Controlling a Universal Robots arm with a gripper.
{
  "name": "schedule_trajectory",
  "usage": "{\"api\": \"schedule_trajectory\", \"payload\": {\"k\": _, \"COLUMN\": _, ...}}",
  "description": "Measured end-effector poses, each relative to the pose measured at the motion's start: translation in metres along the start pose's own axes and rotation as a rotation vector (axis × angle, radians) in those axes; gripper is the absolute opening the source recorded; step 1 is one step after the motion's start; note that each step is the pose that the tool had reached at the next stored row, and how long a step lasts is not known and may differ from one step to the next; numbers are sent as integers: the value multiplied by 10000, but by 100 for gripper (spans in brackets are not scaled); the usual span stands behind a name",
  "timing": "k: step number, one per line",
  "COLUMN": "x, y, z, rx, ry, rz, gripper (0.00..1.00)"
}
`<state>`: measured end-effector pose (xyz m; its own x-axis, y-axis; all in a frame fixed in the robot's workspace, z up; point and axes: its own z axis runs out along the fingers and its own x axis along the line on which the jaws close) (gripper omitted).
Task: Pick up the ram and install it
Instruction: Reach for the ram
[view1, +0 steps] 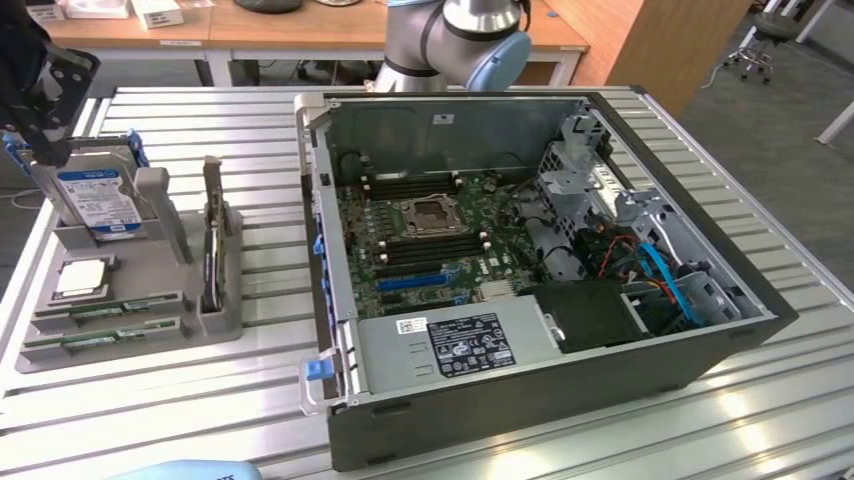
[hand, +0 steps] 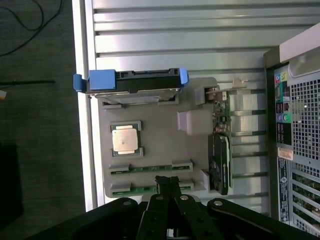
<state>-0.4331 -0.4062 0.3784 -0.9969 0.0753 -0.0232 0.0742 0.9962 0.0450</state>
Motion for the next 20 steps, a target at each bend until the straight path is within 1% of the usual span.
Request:
{"api": "schedule_trajectory", "payload": {"k": 12, "x": -14, "y": -189, "z": -8, "rx": 0, "ry": -1, "rz": 1, "gripper": 10}}
{"api": "schedule_trajectory", "payload": {"k": 20, "x": -22, "y": -289, "z": -12, "rx": 0, "ry": 0, "rz": 0, "gripper": 10}}
